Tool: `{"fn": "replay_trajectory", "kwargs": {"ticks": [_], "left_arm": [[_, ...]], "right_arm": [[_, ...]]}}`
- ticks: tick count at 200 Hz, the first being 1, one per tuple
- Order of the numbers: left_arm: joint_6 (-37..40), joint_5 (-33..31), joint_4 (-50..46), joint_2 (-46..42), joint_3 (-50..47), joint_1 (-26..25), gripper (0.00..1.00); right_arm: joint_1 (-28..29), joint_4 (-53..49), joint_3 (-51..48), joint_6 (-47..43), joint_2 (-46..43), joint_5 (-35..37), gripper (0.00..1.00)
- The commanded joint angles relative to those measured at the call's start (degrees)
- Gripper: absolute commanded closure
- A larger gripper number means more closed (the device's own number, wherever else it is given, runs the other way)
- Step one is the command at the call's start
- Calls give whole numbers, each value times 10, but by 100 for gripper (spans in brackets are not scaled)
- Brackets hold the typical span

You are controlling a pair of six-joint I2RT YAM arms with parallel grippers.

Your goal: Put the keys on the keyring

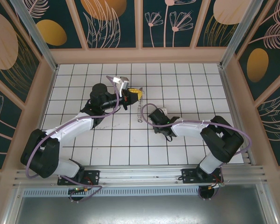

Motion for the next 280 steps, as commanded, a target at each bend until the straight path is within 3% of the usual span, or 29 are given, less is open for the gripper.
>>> {"fn": "replay_trajectory", "kwargs": {"ticks": [1, 35, 79, 100, 132, 185, 238, 280], "left_arm": [[-7, 15, 46, 4, -1, -3, 100], [-8, 16, 47, 4, 0, -3, 100], [-10, 22, 47, 7, 5, -2, 100], [-10, 26, 47, 8, 9, -3, 100], [-12, 32, 46, 10, 14, -3, 100], [-11, 61, 39, 12, 29, -2, 100], [15, 81, -4, 17, 59, -18, 100], [68, 77, -81, 27, 114, -48, 100]], "right_arm": [[-6, 5, 6, -1, -4, 2, 84], [-8, 3, 6, -3, -8, -1, 100], [-37, -6, 7, -25, -78, -25, 100], [-80, 24, -5, -49, -151, -94, 100], [-167, 97, -44, -69, -255, -261, 100], [-299, 237, -98, -51, -352, -519, 100], [-349, 332, -112, -15, -392, -639, 100], [-359, 358, -114, -8, -420, -670, 100]]}}
